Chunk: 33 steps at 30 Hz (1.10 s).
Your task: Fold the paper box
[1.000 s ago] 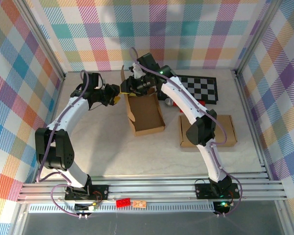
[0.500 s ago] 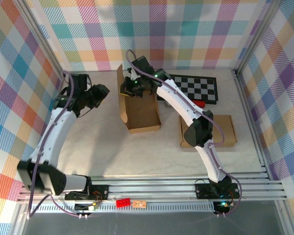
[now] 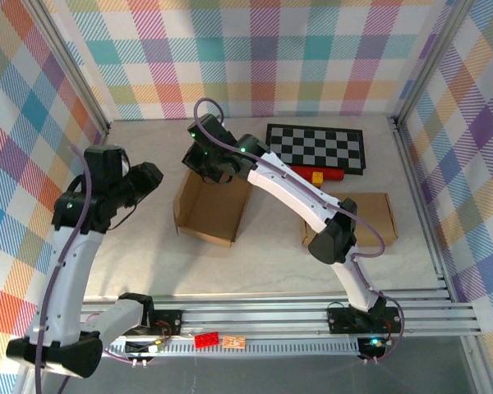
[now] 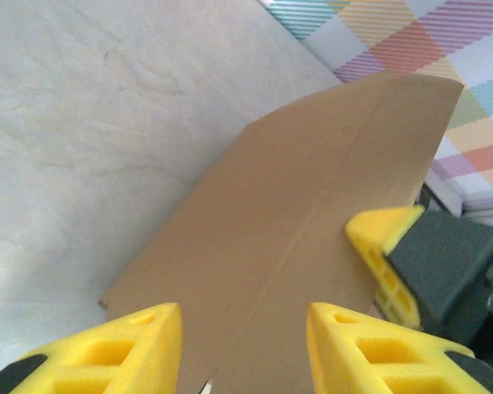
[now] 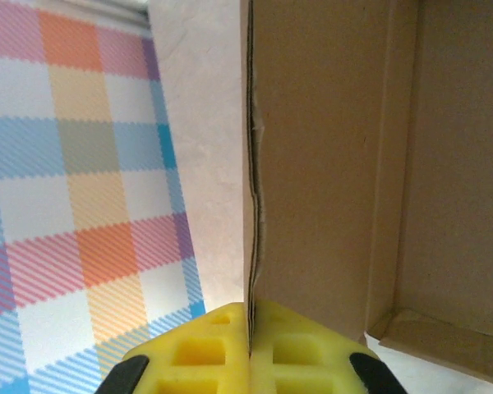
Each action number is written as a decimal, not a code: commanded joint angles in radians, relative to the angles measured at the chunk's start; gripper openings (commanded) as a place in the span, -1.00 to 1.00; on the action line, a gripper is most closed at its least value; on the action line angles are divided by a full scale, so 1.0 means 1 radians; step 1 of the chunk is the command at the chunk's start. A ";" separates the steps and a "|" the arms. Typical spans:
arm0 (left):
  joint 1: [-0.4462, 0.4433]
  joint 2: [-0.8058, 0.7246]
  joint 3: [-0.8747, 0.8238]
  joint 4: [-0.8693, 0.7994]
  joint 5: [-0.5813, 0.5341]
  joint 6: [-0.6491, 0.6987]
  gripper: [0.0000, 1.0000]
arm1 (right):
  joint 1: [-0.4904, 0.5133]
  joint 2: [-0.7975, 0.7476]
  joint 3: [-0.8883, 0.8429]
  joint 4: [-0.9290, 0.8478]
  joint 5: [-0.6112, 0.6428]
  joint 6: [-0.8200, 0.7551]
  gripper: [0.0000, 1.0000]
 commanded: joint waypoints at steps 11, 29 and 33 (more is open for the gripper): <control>-0.007 -0.144 -0.118 -0.197 0.181 0.215 -0.12 | 0.015 -0.016 0.082 -0.272 0.382 0.425 -1.00; -0.220 -0.078 -0.223 0.076 0.029 0.550 0.02 | -0.051 0.001 0.062 -0.272 0.257 0.415 -1.00; -0.283 0.019 -0.178 0.083 -0.045 0.589 0.04 | -0.061 -0.001 0.061 -0.265 0.231 0.405 -1.00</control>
